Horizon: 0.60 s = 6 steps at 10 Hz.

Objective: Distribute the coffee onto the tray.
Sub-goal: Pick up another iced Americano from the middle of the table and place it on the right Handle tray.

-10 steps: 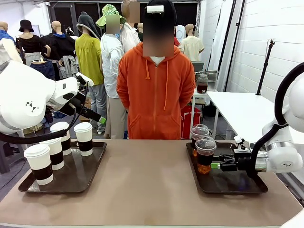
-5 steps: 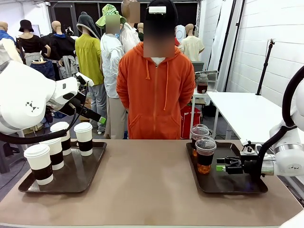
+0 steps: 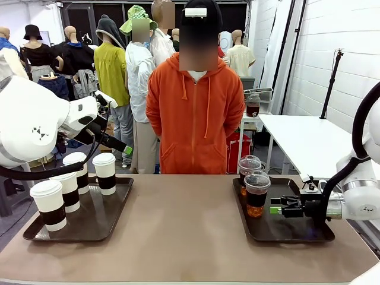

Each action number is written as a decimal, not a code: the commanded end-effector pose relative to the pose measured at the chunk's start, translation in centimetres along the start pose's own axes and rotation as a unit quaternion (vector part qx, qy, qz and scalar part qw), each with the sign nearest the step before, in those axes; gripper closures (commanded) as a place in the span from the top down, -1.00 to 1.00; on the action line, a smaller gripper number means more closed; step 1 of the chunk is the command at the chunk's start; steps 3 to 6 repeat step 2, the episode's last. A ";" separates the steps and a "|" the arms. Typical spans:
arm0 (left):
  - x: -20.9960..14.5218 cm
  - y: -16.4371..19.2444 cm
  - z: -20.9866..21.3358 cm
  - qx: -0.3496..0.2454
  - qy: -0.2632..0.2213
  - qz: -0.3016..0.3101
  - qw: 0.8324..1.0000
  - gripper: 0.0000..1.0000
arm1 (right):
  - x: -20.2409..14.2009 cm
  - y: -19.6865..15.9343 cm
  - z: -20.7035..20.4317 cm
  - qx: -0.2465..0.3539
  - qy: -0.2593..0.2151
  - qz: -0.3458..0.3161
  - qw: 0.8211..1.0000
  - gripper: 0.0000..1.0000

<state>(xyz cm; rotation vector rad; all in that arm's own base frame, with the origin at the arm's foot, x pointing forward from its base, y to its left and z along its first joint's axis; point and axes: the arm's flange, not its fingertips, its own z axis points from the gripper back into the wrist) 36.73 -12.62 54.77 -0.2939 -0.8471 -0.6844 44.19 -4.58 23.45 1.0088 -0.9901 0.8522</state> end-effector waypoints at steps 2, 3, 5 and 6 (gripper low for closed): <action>0.0 0.1 0.0 -0.001 -0.001 0.003 1.000 1.00 | -0.1 0.0 -0.2 0.002 0.001 0.000 1.000 1.00; 0.0 0.1 0.0 -0.001 -0.001 0.003 1.000 1.00 | -0.1 0.0 -0.2 0.002 0.001 0.000 1.000 1.00; 0.0 0.1 0.0 -0.001 -0.001 0.003 1.000 1.00 | -0.1 0.0 -0.2 0.002 0.001 0.000 1.000 1.00; 0.0 0.1 0.0 -0.001 -0.001 0.003 1.000 1.00 | -0.1 0.0 -0.2 0.002 0.001 0.000 1.000 1.00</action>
